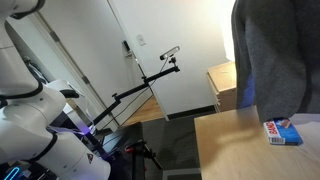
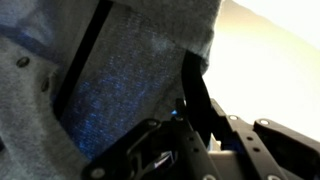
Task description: Hang the sweater with the hanger
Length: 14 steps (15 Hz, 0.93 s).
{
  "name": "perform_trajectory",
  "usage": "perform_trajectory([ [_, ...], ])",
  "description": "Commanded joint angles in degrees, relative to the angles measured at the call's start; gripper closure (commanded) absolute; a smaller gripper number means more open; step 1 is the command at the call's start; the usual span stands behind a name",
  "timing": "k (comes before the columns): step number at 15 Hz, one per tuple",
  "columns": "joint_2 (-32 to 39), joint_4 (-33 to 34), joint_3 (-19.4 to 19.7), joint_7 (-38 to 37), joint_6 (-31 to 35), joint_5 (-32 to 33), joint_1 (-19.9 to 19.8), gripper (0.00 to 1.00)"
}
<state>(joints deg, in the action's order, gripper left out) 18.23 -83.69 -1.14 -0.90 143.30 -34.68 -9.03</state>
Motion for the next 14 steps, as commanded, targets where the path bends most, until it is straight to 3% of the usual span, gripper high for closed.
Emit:
perform_trajectory([
  [1, 1.4, 0.5, 1.3, -5.5, 2.8, 3.5, 1.8, 0.94],
  [9, 6.4, 4.4, 4.6, -22.1, 13.2, 14.9, 6.1, 0.94],
  [12, 8.9, 6.1, 8.3, -30.3, 16.9, 19.1, 8.5, 0.94],
  [14, 10.5, 6.9, 14.5, -40.0, 19.4, 24.5, 12.3, 0.94],
])
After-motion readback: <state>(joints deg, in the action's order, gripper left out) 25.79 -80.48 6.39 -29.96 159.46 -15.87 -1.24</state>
